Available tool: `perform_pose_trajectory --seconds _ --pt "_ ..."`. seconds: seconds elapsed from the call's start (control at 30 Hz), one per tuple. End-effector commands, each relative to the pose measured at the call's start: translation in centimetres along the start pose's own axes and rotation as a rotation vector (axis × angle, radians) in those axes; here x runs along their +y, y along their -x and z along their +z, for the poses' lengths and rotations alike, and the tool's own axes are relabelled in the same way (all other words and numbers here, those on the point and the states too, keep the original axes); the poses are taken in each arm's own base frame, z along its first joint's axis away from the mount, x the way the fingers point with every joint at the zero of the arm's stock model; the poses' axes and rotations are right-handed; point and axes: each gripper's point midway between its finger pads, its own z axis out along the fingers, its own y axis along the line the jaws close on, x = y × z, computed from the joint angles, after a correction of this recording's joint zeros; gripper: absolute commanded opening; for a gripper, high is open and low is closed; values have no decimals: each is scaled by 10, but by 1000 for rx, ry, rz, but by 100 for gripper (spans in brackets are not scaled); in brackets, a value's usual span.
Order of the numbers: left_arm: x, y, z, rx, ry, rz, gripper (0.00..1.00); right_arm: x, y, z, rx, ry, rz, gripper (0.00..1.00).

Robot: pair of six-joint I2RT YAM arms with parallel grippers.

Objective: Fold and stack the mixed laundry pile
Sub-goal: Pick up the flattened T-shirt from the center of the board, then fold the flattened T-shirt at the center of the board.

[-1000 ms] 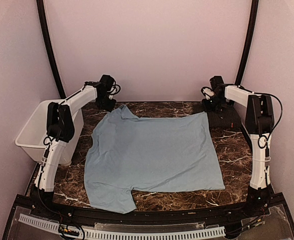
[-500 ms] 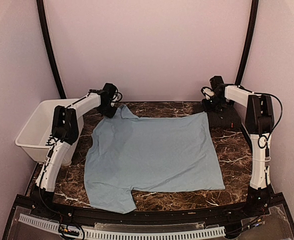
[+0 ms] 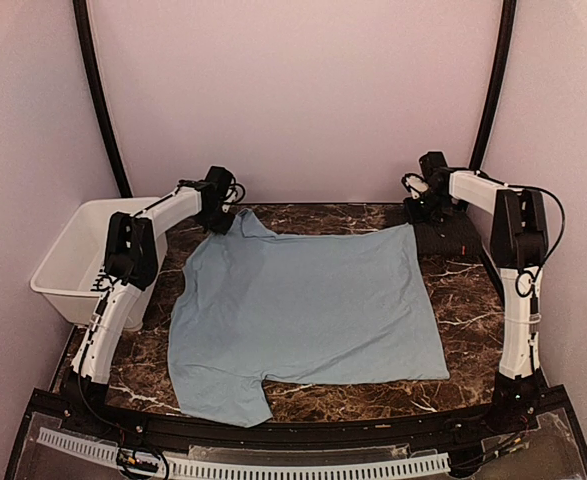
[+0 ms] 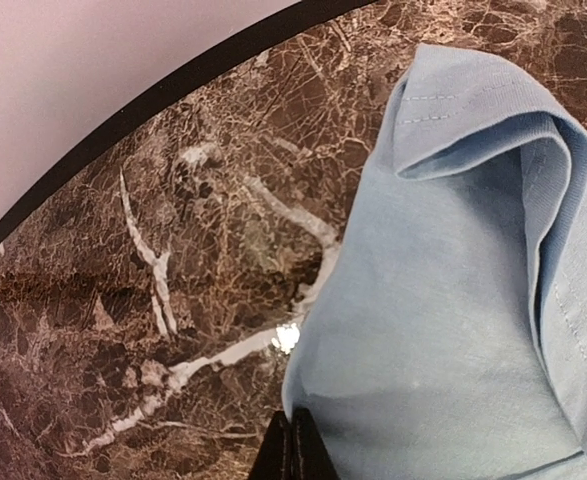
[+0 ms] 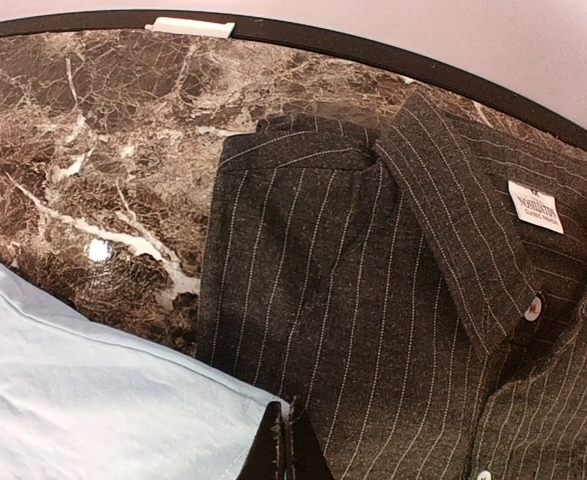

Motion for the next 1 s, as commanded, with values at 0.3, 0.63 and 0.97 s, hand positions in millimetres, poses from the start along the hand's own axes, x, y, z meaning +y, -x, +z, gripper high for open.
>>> perform_pose_trajectory --seconds 0.3,0.63,0.97 --pt "31 25 -75 -115 33 -29 0 0 7 -46 -66 -18 10 0" --pt "29 1 -105 -138 2 -18 0 5 -11 -63 -62 -15 32 0" --pt "6 -48 -126 -101 -92 26 0 19 -50 -70 -20 -2 69 0"
